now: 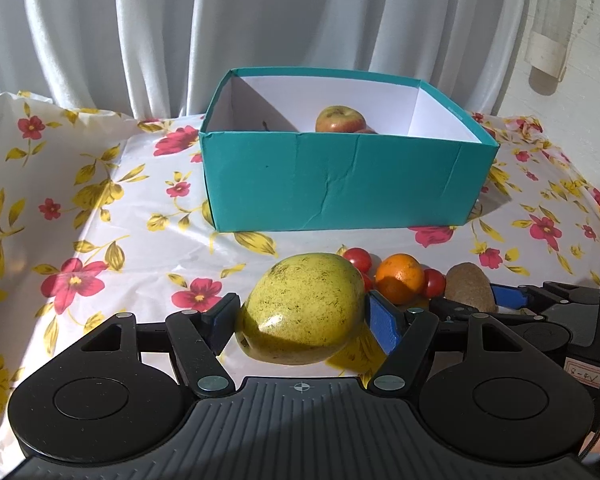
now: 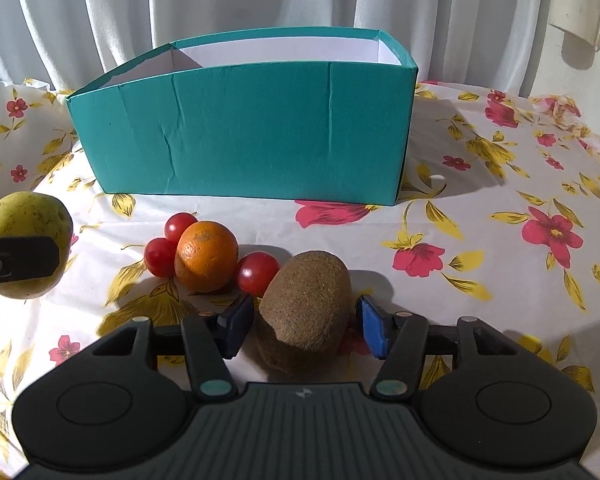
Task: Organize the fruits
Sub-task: 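Grasp the large yellow pear with the left tool while the right tool grasps the kiwi, then lower the pear into the teal box and open the left tool while the right tool carries the kiwi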
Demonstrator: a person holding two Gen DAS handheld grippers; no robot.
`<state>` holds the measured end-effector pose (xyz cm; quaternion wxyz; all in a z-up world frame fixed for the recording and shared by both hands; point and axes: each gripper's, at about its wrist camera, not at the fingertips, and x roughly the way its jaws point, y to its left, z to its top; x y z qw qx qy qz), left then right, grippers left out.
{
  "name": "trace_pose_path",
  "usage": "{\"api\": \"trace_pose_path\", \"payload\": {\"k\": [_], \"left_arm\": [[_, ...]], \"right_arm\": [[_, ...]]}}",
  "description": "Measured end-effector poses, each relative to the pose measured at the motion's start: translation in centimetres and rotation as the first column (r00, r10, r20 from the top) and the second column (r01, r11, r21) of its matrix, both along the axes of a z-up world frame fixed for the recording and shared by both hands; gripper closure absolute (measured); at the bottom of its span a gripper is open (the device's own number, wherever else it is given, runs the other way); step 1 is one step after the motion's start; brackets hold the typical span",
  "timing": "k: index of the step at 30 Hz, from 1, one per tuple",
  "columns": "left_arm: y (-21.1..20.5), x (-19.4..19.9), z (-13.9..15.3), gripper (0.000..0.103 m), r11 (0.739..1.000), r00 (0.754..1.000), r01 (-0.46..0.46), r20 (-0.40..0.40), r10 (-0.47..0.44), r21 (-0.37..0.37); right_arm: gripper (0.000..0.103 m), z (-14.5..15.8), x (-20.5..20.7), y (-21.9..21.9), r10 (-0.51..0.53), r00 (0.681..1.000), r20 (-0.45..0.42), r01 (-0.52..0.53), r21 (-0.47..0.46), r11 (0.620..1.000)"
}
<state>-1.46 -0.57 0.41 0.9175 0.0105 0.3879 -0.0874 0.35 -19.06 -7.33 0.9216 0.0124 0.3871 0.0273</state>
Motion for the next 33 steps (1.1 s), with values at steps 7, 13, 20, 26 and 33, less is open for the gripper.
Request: {"api": "trace_pose_path", "payload": {"k": [7,13,20,26,33], "left_arm": [[-0.3,0.3,0.4,0.030,1.000,1.000,0.002,0.005,-0.003,0.006],[-0.7,1.5,1.7,0.030,1.000,1.000,-0.007,0.011,0.007,0.003],[-2.0,3.2,4.5,0.030,1.000,0.997,-0.008,0.080,0.007,0.019],[-2.9,5.5,6.2,0.030,0.999,0.994,-0.021,0.111,0.018,0.027],[-3.2,9.0,7.2,0.030,0.998,0.987,-0.046,0.153,0.040,0.034]], "right_arm": [[0.056,1.4,-0.7,-0.9,-0.002,0.999,0.032,0.000,0.040,0.999],[0.056,4.8,-1.1,-1.6,-0.017,0.991,0.134,0.008,0.062,0.998],[0.056,7.2,-1.1,-2.4,-0.033,0.979,0.201,0.018,0.075,0.997],[0.056,8.0,-1.1,-3.2,-0.056,0.972,0.227,0.039,0.080,0.996],[0.056,9.2,-1.0,-4.1,-0.089,0.960,0.266,0.069,0.084,0.994]]}}
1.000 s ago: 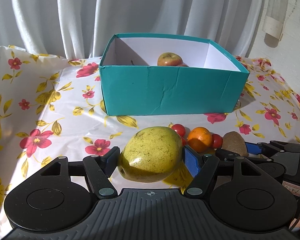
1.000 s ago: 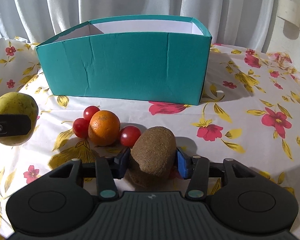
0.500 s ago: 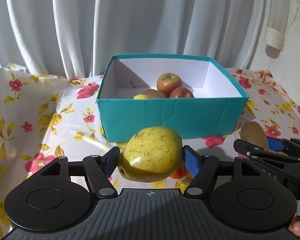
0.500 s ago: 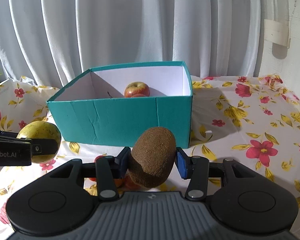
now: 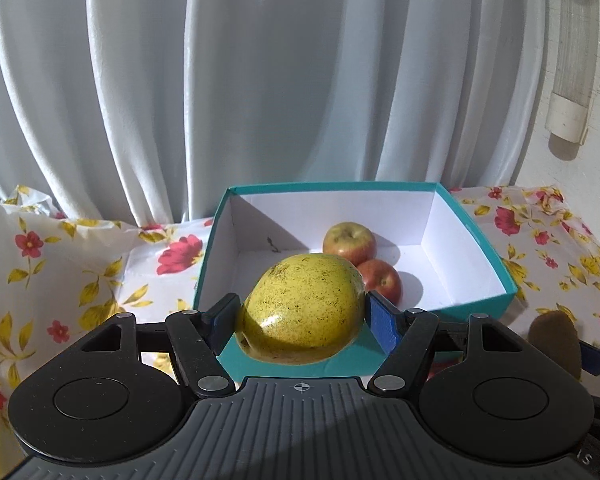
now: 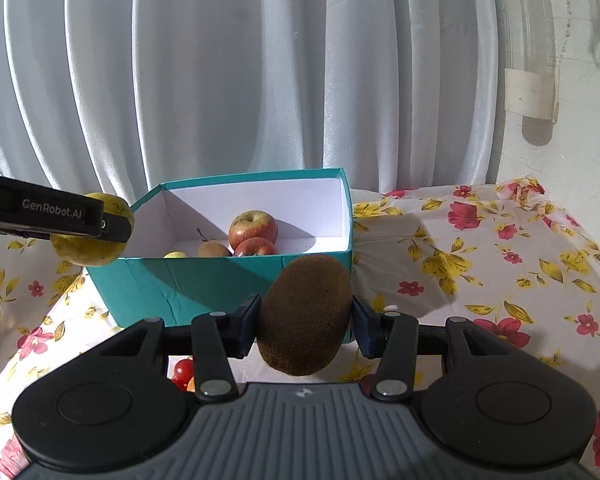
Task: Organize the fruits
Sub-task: 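Lower the pear into the teal box and open the left tool while the right tool carries the kiwi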
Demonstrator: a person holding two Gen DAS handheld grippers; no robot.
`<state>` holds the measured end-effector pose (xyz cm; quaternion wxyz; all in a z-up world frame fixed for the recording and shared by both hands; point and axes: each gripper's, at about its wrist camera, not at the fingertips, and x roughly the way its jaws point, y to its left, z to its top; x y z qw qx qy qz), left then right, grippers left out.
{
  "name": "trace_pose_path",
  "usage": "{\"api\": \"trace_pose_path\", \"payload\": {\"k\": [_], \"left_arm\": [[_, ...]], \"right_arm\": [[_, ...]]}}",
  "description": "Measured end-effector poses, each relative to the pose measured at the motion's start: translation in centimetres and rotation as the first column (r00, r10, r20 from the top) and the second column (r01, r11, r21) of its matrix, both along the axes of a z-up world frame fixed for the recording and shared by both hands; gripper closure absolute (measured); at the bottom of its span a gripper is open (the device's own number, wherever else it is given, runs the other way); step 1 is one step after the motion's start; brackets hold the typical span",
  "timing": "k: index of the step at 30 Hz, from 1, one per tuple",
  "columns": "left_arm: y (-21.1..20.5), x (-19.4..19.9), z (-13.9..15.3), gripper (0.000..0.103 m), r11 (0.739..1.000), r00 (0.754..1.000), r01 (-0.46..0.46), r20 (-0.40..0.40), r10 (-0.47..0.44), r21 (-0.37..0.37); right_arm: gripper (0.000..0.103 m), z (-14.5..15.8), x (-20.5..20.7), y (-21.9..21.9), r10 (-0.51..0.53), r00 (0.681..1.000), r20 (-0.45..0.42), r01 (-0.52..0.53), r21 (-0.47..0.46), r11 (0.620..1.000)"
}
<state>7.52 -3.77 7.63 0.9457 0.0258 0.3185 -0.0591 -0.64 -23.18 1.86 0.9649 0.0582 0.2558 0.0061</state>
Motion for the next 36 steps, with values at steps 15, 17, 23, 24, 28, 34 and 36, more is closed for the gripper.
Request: {"api": "trace_pose_path", "payload": {"k": [15,17,23,24,28,34,36], "left_arm": [[-0.6,9.1,-2.5,0.030,0.998,0.999,-0.053,0.008,0.053,0.029],[-0.5,9.8,-3.2,0.030,0.998,0.998,-0.054,-0.014,0.054,0.024],[-0.8,10.9,-5.3,0.030,0.998,0.995,-0.043,-0.085,0.046,0.038],[-0.8,11.1,-5.6,0.030,0.998,0.994,-0.043,-0.099,0.046,0.038],[-0.9,11.4,-6.2,0.029,0.997,0.994,-0.043,-0.099,0.048,0.058],[-1.0,11.7,-6.4,0.028,0.997,0.994,-0.037,-0.096,0.044,0.069],[-1.1,11.6,-6.3,0.023,0.996,0.995,-0.045,-0.089,0.051,0.074]], "right_arm": [[0.056,1.2,-0.2,-1.1,-0.062,0.997,0.047,0.063,-0.012,0.998],[0.056,1.2,-0.1,-1.3,-0.069,0.996,0.047,0.070,-0.013,0.997],[0.056,1.3,0.1,-1.4,-0.075,0.996,0.049,0.076,-0.015,0.997],[0.056,1.3,0.1,-1.4,-0.075,0.996,0.050,0.076,-0.014,0.997],[0.056,1.4,0.3,-1.5,-0.080,0.995,0.055,0.081,-0.012,0.997],[0.056,1.7,0.4,-1.6,-0.074,0.996,0.058,0.074,-0.009,0.997],[0.056,1.7,0.4,-1.5,-0.071,0.996,0.061,0.072,-0.011,0.997]]}}
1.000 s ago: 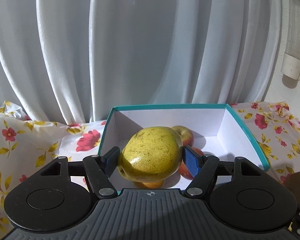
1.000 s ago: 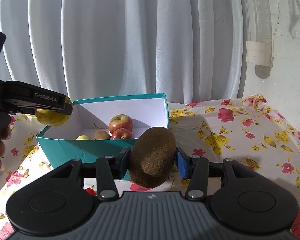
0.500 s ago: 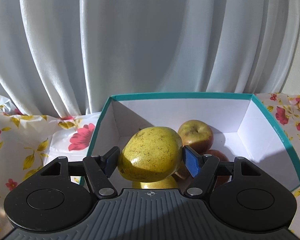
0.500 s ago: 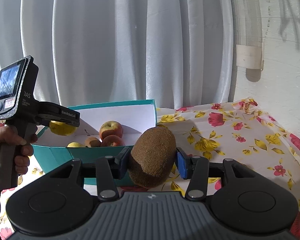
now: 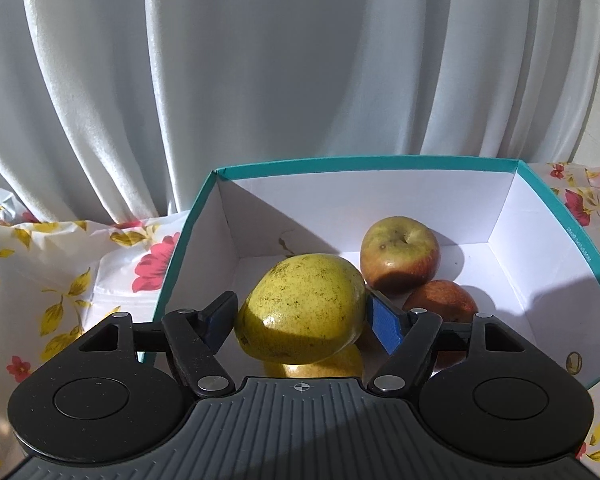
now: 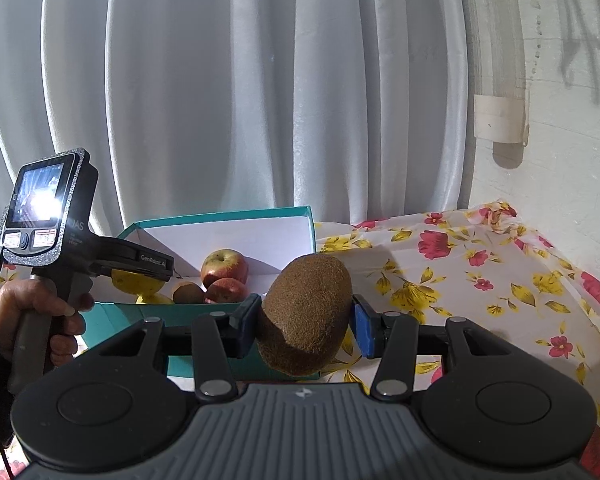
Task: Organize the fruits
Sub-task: 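Lower the pear into the teal box and open the left tool while the right tool carries the kiwi, then lower the kiwi into the box and open the right tool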
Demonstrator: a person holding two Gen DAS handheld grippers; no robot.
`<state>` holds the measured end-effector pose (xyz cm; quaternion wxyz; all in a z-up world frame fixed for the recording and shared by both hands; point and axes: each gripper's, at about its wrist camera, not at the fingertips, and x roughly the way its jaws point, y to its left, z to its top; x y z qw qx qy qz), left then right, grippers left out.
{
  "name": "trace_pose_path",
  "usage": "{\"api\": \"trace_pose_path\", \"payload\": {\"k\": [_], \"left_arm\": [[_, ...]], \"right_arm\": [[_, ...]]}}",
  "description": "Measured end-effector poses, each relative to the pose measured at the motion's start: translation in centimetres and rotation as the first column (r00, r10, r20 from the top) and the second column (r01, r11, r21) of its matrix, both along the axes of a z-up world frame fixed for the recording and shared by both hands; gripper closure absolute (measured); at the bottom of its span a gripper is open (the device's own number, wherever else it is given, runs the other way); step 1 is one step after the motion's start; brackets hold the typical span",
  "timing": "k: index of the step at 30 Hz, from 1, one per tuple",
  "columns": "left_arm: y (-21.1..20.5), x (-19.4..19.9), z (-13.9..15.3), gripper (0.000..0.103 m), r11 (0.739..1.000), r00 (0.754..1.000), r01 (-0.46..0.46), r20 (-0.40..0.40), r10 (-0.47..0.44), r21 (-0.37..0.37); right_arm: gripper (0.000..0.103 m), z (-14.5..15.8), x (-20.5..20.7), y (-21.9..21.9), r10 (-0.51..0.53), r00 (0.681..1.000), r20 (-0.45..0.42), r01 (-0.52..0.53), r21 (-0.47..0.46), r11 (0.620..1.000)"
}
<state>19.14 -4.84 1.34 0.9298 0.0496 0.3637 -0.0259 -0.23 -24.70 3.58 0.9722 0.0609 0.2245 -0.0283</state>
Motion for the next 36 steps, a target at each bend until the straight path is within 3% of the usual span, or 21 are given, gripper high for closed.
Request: {"api": "trace_pose_path", "payload": {"k": [4,8,14,19,25,36], "left_arm": [[0.3,-0.9,1.2,0.007,1.000,0.999,-0.003,0.048,0.004,-0.009],[0.2,-1.6,2.0,0.006,1.000,0.998,0.005,0.070,-0.005,0.002],[0.8,-2.2,2.1,0.005,1.000,0.999,-0.026,0.040,0.026,-0.003],[3.0,-5.6,3.3,0.003,0.993,0.995,-0.089,0.034,0.092,-0.074],[6.2,-10.9,3.0,0.002,0.972,0.984,-0.178,-0.050,0.172,-0.154],[7.8,-14.1,2.6,0.002,0.971,0.973,-0.219,-0.091,0.211,-0.094]], "right_arm": [[0.056,0.0,0.0,-0.1,0.002,1.000,0.003,-0.002,-0.002,1.000],[0.056,0.0,0.2,-0.1,0.004,1.000,0.004,-0.004,0.000,1.000],[0.056,0.5,0.1,0.0,0.015,1.000,0.020,-0.015,0.001,1.000],[0.056,0.9,0.3,0.1,0.019,0.999,0.032,-0.019,-0.008,1.000],[0.056,1.4,1.2,0.6,0.037,0.998,0.055,-0.036,-0.025,0.999],[0.056,0.8,5.9,2.9,0.095,0.994,0.052,-0.090,-0.091,0.992]]}}
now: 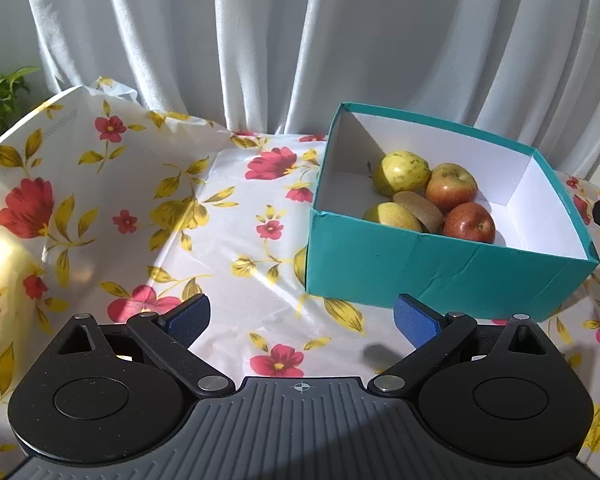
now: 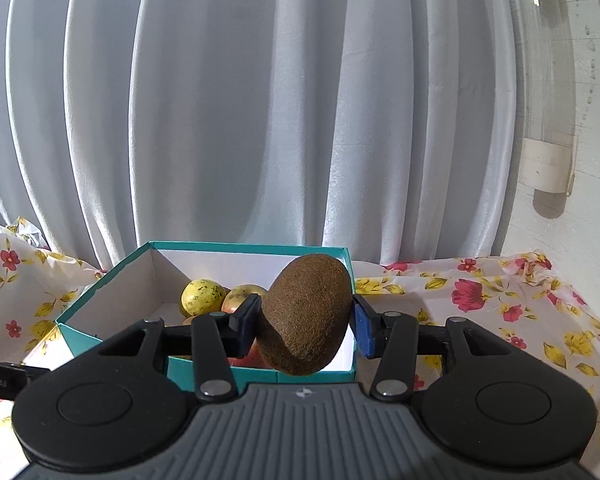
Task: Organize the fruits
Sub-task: 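Lower the kiwi into the box and open the right tool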
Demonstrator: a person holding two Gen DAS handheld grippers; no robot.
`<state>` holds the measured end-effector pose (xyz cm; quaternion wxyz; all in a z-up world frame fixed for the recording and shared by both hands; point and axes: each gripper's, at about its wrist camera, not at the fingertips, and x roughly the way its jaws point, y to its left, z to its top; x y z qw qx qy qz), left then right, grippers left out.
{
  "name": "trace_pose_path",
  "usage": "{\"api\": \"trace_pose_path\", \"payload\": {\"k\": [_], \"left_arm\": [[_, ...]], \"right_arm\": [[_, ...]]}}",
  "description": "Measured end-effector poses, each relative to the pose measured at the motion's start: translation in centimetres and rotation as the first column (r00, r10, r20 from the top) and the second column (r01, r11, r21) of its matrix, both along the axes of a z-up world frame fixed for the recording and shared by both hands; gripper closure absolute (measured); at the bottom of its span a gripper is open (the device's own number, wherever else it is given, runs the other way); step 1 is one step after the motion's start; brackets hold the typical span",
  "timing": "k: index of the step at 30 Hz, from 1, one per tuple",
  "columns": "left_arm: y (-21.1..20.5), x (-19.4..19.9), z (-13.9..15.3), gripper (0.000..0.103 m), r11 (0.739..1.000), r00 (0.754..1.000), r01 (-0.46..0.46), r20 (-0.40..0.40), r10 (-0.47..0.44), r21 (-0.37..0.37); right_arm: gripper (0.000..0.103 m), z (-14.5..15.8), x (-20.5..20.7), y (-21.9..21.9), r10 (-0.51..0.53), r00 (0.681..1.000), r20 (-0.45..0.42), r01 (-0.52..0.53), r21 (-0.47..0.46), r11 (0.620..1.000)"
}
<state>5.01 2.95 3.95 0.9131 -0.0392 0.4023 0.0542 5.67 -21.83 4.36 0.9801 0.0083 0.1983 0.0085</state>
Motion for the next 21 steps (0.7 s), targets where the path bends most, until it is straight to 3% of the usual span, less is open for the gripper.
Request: {"api": "trace_pose_path", "payload": {"k": [13,21], "left_arm": [[-0.1,-0.9,-0.7,0.002,1.000,1.000,-0.003,-0.029,0.003,0.023],[-0.3,-0.6,-0.9,0.002,1.000,0.999,0.003,-0.042,-0.002,0.025]], "right_arm": [[0.056,-4.7,6.2,1.0,-0.003,0.986,-0.164,-0.006,-0.051,0.999],[0.055,-4.9,6.7,1.0,0.008,0.986,-0.166,-0.018,-0.062,0.998]]}}
